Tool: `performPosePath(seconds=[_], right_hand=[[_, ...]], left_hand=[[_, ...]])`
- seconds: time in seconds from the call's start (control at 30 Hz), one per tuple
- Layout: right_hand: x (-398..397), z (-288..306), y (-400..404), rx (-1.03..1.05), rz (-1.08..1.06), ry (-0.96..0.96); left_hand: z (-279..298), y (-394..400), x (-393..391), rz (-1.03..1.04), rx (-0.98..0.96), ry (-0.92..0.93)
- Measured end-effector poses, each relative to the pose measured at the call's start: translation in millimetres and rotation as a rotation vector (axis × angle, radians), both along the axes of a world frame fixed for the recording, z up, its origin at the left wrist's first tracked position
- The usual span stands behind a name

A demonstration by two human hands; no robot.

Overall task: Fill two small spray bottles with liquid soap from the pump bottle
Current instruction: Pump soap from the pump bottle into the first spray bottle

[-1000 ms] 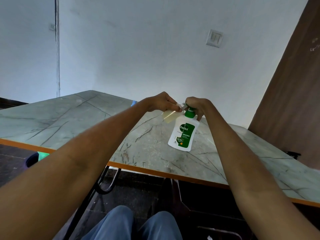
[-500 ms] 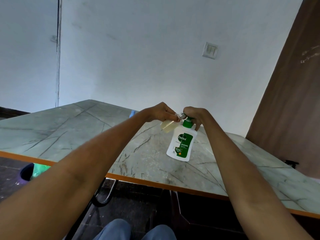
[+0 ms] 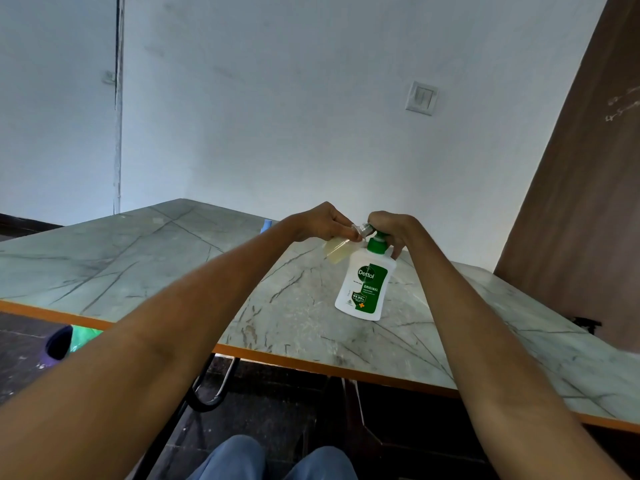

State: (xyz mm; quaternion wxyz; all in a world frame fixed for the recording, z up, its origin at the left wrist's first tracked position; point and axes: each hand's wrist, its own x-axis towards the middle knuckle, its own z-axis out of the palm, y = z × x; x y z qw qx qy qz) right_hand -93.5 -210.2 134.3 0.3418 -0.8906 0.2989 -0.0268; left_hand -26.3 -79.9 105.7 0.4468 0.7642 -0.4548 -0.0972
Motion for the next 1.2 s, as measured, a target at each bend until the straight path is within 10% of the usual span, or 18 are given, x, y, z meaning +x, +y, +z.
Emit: performPosePath(seconds=[1.2], right_hand=[[-4.4, 1.2, 4.9, -0.004, 0.025, -0.008]], left_hand=[[-3.8, 3.3, -2.8, 0.005, -0.058, 0.033]])
